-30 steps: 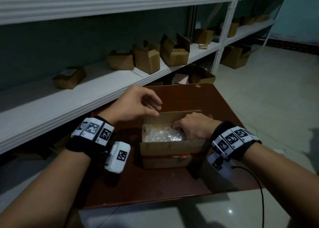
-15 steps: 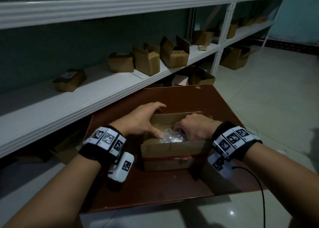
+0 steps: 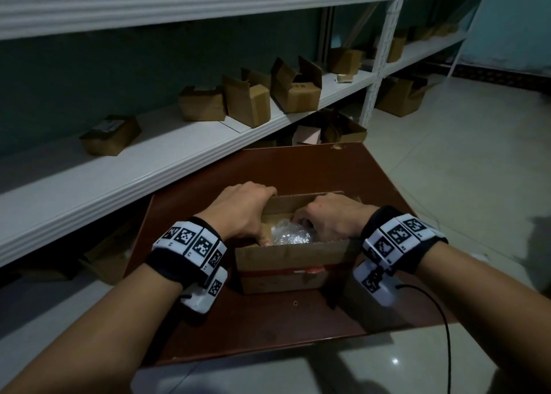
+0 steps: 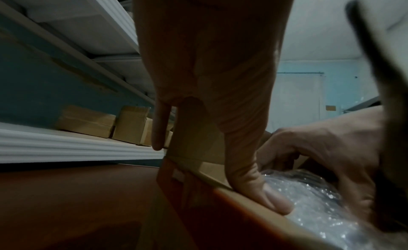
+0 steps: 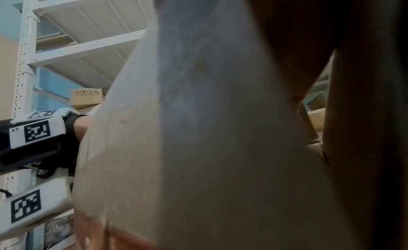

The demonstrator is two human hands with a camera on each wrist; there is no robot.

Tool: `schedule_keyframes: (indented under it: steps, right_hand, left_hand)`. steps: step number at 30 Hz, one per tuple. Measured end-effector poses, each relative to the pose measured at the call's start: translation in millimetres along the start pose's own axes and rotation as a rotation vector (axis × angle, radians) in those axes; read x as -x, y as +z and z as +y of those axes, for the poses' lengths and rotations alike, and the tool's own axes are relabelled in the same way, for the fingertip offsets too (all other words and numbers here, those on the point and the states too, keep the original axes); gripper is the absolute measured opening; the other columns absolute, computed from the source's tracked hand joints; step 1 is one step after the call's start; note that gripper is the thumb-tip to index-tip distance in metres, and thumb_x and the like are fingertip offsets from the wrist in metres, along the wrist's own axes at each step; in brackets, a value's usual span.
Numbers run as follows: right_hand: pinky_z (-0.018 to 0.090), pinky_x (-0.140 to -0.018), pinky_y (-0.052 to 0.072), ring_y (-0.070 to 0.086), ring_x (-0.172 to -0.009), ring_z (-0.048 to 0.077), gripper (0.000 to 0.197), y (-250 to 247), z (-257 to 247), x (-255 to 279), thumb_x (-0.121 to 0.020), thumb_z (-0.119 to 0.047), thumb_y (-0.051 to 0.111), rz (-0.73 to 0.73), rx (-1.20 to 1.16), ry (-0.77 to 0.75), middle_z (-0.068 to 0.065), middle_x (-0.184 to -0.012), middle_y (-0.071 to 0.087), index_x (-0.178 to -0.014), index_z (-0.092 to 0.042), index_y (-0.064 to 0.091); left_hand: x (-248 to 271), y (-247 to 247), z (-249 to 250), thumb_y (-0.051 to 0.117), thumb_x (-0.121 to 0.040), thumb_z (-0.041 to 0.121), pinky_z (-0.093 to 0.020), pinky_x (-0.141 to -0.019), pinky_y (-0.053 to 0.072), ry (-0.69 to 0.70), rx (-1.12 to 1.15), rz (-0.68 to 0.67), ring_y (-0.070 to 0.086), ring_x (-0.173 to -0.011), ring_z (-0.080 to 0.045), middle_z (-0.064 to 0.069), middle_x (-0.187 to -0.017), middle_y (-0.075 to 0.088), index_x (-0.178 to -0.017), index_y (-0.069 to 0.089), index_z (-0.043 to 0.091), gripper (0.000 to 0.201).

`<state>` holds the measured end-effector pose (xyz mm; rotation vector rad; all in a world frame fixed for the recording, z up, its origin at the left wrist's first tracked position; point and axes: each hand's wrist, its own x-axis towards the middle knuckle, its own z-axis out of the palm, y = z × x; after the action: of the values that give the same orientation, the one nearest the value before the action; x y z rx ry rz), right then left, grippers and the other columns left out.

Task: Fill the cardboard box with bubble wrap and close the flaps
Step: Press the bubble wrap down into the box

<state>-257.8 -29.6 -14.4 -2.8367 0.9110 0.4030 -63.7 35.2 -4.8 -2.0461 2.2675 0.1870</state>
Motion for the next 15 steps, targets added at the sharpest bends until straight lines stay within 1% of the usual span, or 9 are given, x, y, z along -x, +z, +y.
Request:
schedule_keyframes:
  steps: [2, 5, 7, 10, 12, 15]
  right_hand:
    - [0.032, -0.085, 0.051, 0.063, -0.096, 0.02, 0.038, -0.8, 0.2, -0.5, -0.092, -0.031, 0.066, 0.001, -0.001, -0.004, -0.004, -0.106, 0.069, -0.13, -0.03, 0.061]
    - [0.033, -0.086, 0.051, 0.063, -0.098, 0.019, 0.04, -1.1, 0.6, -1.5, -0.091, -0.031, 0.069, -0.009, -0.019, -0.004, -0.004, -0.107, 0.069, -0.13, -0.031, 0.061]
    - [0.032, -0.085, 0.051, 0.063, -0.099, 0.018, 0.043, -2.6, 1.1, -1.4, -0.09, -0.029, 0.07, -0.01, -0.037, -0.003, -0.004, -0.109, 0.068, -0.131, -0.029, 0.061]
    - [0.032, -0.088, 0.055, 0.065, -0.103, 0.016, 0.046, -5.3, 3.1, 2.8, -0.088, -0.023, 0.074, -0.017, -0.136, -0.015, -0.004, -0.114, 0.07, -0.132, -0.025, 0.062]
    - [0.032, -0.092, 0.057, 0.066, -0.107, 0.014, 0.052, -5.5, 4.2, 7.3, -0.085, -0.02, 0.078, -0.015, -0.205, -0.005, -0.003, -0.119, 0.069, -0.134, -0.024, 0.062]
    - [0.031, -0.097, 0.056, 0.064, -0.111, 0.012, 0.063, -5.7, 3.3, 12.1, -0.082, -0.015, 0.081, 0.005, -0.27, 0.013, -0.003, -0.127, 0.067, -0.14, -0.023, 0.057]
  left_hand:
    - [1.2, 1.0, 0.7, 0.095, -0.055, 0.054, -0.036, -0.081, 0.046, -0.005, -0.019, 0.004, 0.062, -0.108, -0.022, 0.004, -0.119, 0.066, -0.124, 0.055, 0.027, 0.084]
    - [1.9, 0.4, 1.4, 0.096, -0.056, 0.051, -0.035, -0.076, 0.047, -0.025, -0.016, 0.0, 0.064, -0.105, -0.023, 0.002, -0.115, 0.067, -0.128, 0.053, 0.027, 0.087]
    - [2.5, 0.3, 1.9, 0.096, -0.058, 0.048, -0.035, -0.078, 0.051, -0.028, 0.001, 0.005, 0.065, -0.105, -0.024, 0.001, -0.116, 0.068, -0.131, 0.053, 0.027, 0.087]
    - [4.5, 5.2, 1.8, 0.096, -0.063, 0.038, -0.034, -0.079, 0.052, -0.041, 0.068, -0.01, 0.065, -0.105, -0.024, -0.001, -0.118, 0.067, -0.134, 0.053, 0.025, 0.084]
    - [6.0, 8.9, 0.4, 0.097, -0.063, 0.035, -0.033, -0.078, 0.052, -0.047, 0.123, -0.024, 0.065, -0.104, -0.024, -0.001, -0.117, 0.068, -0.13, 0.055, 0.024, 0.079]
    - [7.1, 8.9, -2.4, 0.096, -0.063, 0.035, -0.032, -0.078, 0.049, -0.036, 0.183, -0.047, 0.064, -0.104, -0.023, -0.001, -0.116, 0.067, -0.124, 0.056, 0.023, 0.074]
